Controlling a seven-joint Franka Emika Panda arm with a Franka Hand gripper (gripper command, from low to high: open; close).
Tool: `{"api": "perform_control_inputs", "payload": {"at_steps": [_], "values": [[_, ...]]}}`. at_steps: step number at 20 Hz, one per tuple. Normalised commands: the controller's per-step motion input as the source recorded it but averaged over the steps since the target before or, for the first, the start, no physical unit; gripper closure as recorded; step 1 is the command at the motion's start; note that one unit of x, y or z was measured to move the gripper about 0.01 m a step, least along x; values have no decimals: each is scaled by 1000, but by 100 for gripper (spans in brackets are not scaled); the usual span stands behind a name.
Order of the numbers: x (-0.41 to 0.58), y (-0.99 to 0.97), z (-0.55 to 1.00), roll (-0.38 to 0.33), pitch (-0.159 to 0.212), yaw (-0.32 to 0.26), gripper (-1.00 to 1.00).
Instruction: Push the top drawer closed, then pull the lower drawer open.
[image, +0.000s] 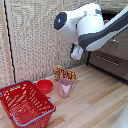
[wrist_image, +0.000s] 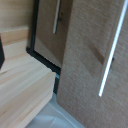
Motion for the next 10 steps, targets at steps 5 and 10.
{"api": "perform_control_inputs", "payload": {"at_steps": [5,10], "values": [[0,-153,242,-304,-151,75,-100],[14,-366,47,-209,-120,118,-100]]}}
